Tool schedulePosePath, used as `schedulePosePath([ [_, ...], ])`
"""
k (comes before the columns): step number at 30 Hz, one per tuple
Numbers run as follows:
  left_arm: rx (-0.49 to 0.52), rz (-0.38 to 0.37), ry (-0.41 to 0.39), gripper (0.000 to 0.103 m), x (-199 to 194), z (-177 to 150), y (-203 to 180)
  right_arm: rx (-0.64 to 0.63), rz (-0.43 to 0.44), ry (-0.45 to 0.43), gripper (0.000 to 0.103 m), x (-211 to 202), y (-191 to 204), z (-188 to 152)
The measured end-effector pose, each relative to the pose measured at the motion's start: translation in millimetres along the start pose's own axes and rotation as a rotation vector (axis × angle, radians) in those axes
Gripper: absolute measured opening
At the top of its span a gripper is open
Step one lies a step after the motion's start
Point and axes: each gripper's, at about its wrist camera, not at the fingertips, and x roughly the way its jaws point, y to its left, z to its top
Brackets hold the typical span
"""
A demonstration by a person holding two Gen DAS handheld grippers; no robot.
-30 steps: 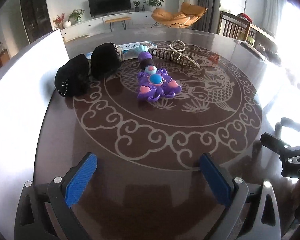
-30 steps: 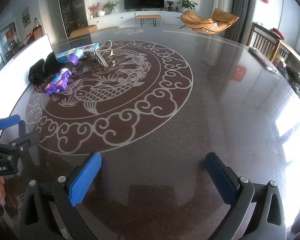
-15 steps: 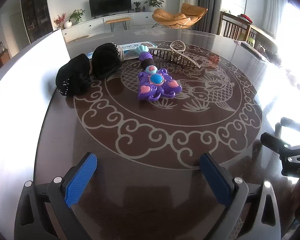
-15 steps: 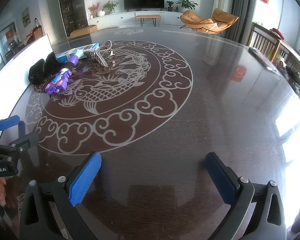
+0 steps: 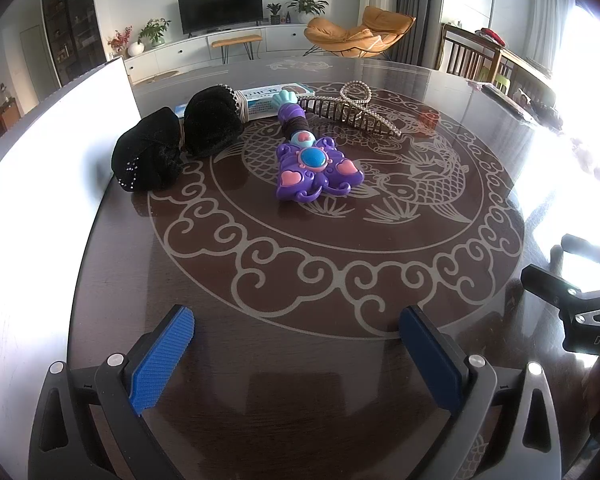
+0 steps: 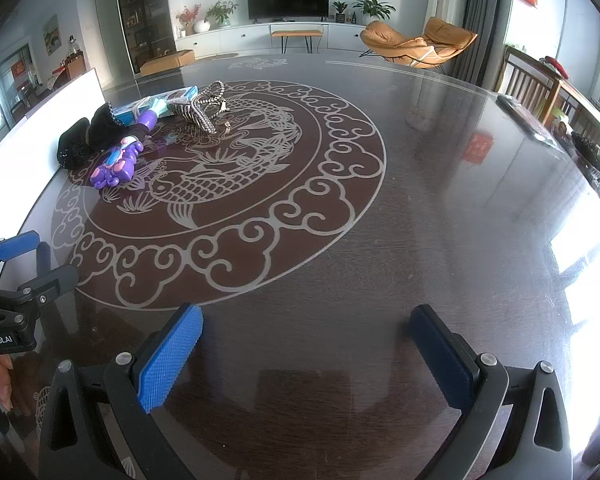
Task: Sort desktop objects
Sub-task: 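Lower the left tool toward the black knit pouch, then close the left tool on the black knit pouch and lift it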
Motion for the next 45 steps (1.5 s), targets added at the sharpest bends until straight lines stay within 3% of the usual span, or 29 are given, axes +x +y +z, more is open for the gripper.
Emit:
schedulePosePath([
  [10,0.002,0.0,0.003,0.103,0,0,0,0.0,0.0,0.0,0.103,0,0,0],
  [12,0.007,-0.001,0.037,0.103,1,6,4,0.0,0.0,0.0,0.103,0,0,0],
  [15,-0.038,0.057,-0.034,0.103,-12,38,23,0.0,0.0,0.0,0.103,0,0,0],
  [18,-0.065,0.083,-0.106,0.103,-18,91,46,0.0,0.0,0.0,0.103,0,0,0],
  [21,-0.037,0.135,-0.052,0.103,11,136,62,0.0,0.0,0.0,0.103,0,0,0],
  [24,-0.009,0.085,-0.023,0.103,44,154,73,0.001,0.0,0.0,0.103,0,0,0],
  [28,0.017,0.07,0.09,0.103,86,149,74,0.001,-0.001,0.0,0.103,0,0,0],
  [35,0.02,-0.045,0.084,0.094,70,112,52,0.002,-0.002,0.001,0.103,0,0,0],
  [38,0.037,0.009,0.102,0.096,71,118,49,0.002,-0.002,0.001,0.103,0,0,0],
  [41,-0.019,0.03,0.122,0.096,79,128,60,0.002,-0.002,0.0,0.103,0,0,0],
  [43,-0.042,0.027,0.116,0.091,81,133,64,0.002,-0.002,0.001,0.103,1,0,0],
  [44,-0.029,0.018,0.094,0.069,78,133,64,0.002,-0.002,0.001,0.103,0,0,0],
  [45,-0.013,0.012,0.065,0.033,74,129,63,0.002,-0.002,0.001,0.103,0,0,0],
])
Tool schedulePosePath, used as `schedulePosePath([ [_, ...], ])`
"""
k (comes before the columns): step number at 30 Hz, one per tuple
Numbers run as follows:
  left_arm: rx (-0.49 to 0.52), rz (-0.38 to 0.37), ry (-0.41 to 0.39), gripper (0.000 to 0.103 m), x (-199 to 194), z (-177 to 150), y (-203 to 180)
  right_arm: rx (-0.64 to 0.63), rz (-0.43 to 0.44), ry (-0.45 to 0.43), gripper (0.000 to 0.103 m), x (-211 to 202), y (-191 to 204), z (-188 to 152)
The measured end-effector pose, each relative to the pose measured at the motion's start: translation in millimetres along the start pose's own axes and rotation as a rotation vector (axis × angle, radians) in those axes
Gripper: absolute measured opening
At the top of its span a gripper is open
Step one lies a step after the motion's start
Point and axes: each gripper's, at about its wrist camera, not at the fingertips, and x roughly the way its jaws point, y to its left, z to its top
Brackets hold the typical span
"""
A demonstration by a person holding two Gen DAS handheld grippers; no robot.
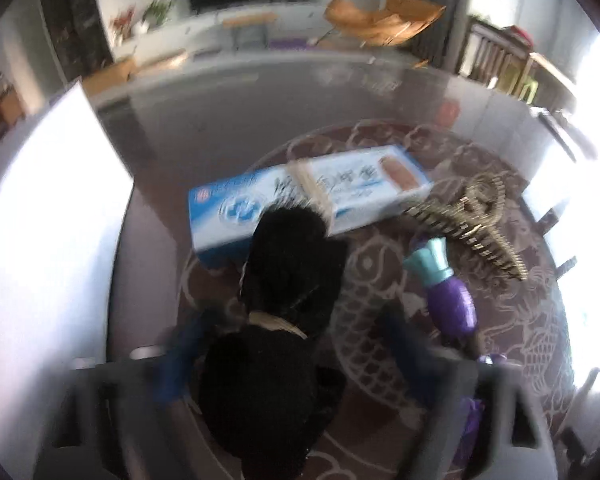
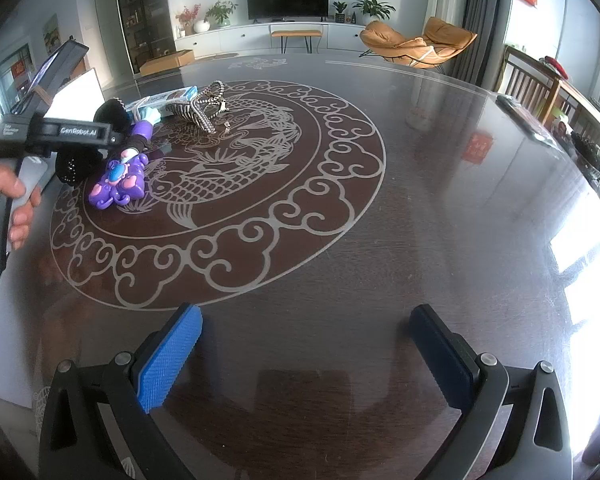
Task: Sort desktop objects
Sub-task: 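Close the left tool on the black knit pouch and lift it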
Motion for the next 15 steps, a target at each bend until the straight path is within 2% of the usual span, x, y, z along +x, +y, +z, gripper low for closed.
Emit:
schedulePosePath([
  [1,0.009,-0.002,-0.006,0.029,-4,-1,-2,0.0,0.0,0.0,0.103,0,0,0],
  [4,0.004,0.036,-0.037,0.029,-14,-19,-10,0.0,0.0,0.0,0.103,0,0,0],
  [8,-0.104,0.045,-0.064,0.029,-38,-62,-11,0.0,0.0,0.0,0.103,0,0,0],
  [11,-0.093,0.038,-0.078,0.03,-54,-93,-19,0.0,0.0,0.0,0.103,0,0,0],
  [14,-0.069,0.044,-0.087,0.036,-64,-114,-30,0.0,0.0,0.0,0.103,0,0,0],
  [15,-0.063,0.056,-0.089,0.046,-65,-118,-30,0.0,0.0,0.0,0.103,0,0,0],
])
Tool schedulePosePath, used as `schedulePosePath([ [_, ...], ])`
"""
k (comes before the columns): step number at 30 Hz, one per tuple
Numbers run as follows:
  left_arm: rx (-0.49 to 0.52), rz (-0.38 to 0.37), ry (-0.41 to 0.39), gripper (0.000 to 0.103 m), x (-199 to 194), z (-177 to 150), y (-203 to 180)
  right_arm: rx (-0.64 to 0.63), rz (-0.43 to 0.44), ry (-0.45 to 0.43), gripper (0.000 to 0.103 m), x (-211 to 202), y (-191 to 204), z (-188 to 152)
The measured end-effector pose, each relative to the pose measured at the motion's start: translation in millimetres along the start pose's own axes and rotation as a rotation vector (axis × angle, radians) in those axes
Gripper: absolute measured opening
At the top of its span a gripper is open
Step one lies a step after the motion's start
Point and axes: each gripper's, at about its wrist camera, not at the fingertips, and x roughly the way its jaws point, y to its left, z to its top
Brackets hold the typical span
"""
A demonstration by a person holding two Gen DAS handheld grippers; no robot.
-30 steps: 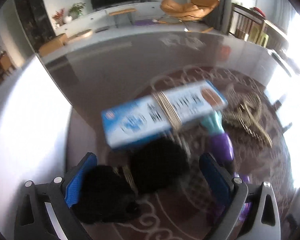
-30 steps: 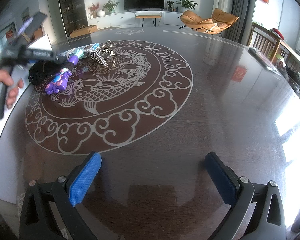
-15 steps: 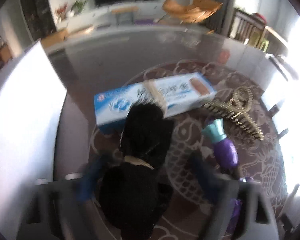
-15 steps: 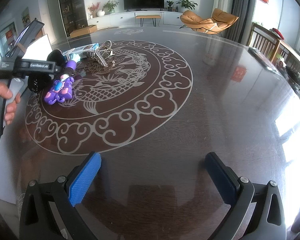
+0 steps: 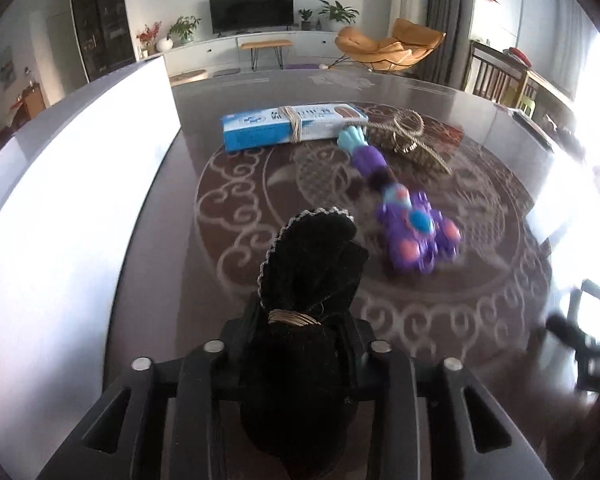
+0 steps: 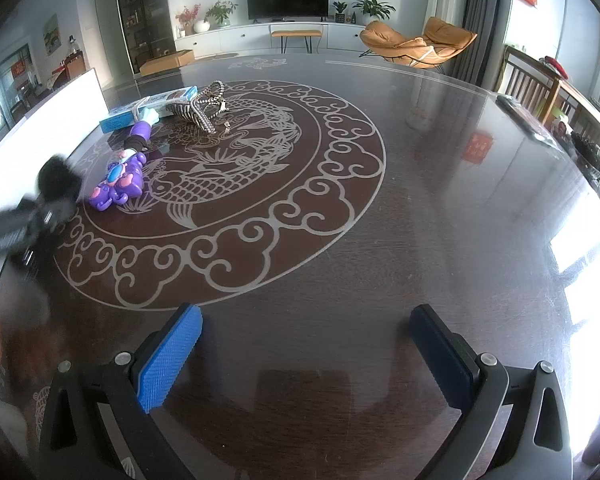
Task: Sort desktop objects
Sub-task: 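Close the left tool on the black knit pouch and lift it, then lower the right tool onto the purple toy and grasp it while the left tool holds the pouch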
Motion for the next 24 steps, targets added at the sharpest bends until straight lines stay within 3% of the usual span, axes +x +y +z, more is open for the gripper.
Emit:
schedulePosePath([
  [1,0.0,0.019,-0.002,0.056,0,-3,2,0.0,0.0,0.0,0.103,0,0,0],
  [2,-0.003,0.032,0.002,0.08,3,1,6,0.0,0.0,0.0,0.103,0,0,0],
  [3,-0.02,0.03,0.019,0.091,5,-2,9,0.0,0.0,0.0,0.103,0,0,0],
  [4,-0.044,0.007,0.038,0.092,9,-1,14,0.0,0.0,0.0,0.103,0,0,0],
  [6,-0.028,0.007,0.06,0.103,17,2,13,0.0,0.0,0.0,0.103,0,0,0],
  [24,-0.049,0.014,0.036,0.103,14,-6,10,0.001,-0.001,0.0,0.103,0,0,0],
])
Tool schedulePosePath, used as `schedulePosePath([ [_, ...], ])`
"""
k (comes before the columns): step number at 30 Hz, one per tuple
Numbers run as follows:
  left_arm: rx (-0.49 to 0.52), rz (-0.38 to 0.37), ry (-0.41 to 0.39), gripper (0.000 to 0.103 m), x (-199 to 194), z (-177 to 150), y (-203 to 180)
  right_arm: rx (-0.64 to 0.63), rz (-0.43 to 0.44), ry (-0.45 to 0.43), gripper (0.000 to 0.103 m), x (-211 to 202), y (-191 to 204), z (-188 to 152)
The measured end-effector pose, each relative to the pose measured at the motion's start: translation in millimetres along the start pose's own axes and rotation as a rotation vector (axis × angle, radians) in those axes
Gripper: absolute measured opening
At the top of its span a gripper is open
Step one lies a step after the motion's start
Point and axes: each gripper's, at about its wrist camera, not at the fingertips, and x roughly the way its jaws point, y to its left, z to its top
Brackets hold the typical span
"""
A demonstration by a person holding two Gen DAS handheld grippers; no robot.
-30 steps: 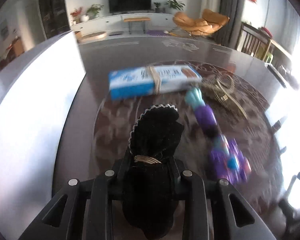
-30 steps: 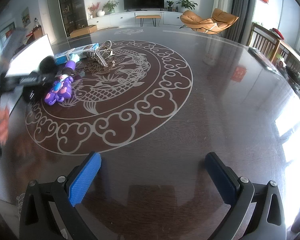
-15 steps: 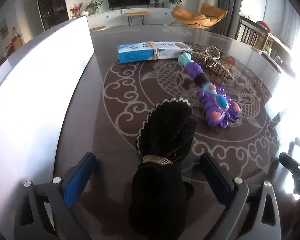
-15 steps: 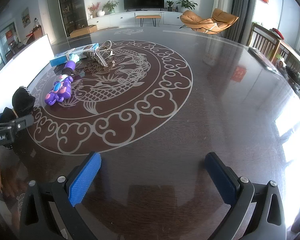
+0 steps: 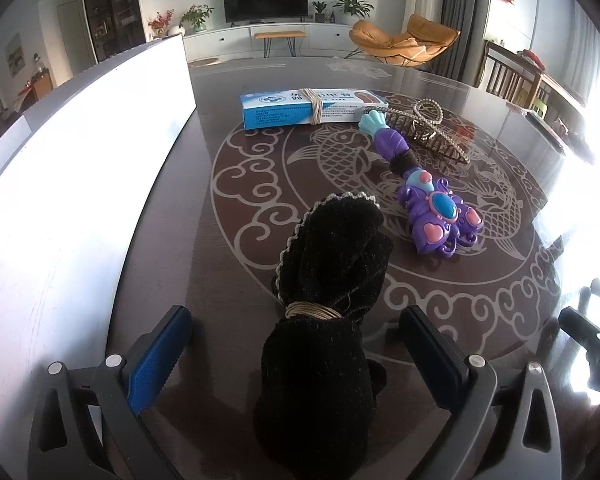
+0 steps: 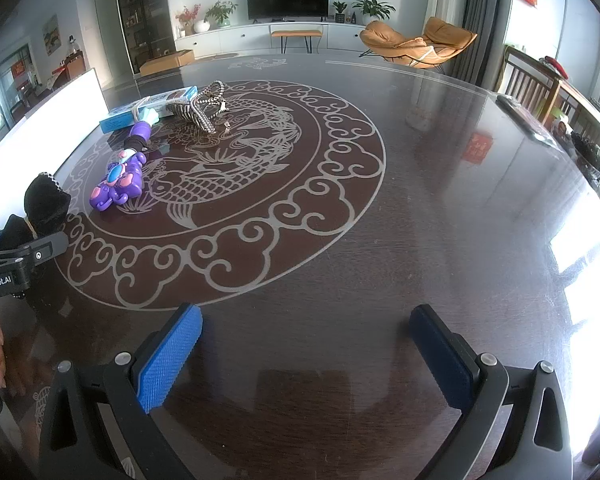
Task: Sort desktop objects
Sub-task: 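Lower the right tool onto the purple toy and grasp it while the left tool holds the pouch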
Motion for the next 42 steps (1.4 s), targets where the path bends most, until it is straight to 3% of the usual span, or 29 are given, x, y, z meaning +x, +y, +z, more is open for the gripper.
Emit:
schedulePosePath([
  [12,-0.002,0.001,-0.002,0.103,0,-3,1,0.001,-0.001,0.0,0.103,0,0,0],
  [17,-0.002,0.001,-0.003,0.103,-1,-5,1,-0.015,0.019,0.05,0.103,7,8,13],
  [19,-0.002,0.002,-0.003,0.103,0,-4,1,-0.012,0.097,0.064,0.103,11,18,26],
  [21,-0.004,0.002,-0.004,0.103,0,-4,2,-0.008,0.187,0.06,0.093,12,37,45],
  [24,-0.004,0.002,-0.004,0.103,-1,-5,2,-0.037,0.244,0.022,0.092,12,72,80],
  [27,-0.004,0.002,-0.004,0.103,0,-5,2,-0.074,0.265,0.038,0.092,25,105,110],
  [30,-0.004,0.002,-0.005,0.103,0,-4,2,-0.11,0.232,0.082,0.091,45,128,123],
  [34,-0.004,0.002,-0.005,0.103,0,-4,2,-0.149,0.235,0.119,0.074,66,138,124],
  [38,-0.005,0.003,-0.005,0.103,-1,-5,1,-0.197,0.218,0.086,0.044,62,134,118],
  [42,-0.005,0.003,-0.005,0.103,-1,-4,1,-0.211,0.221,0.069,0.044,49,112,99],
])
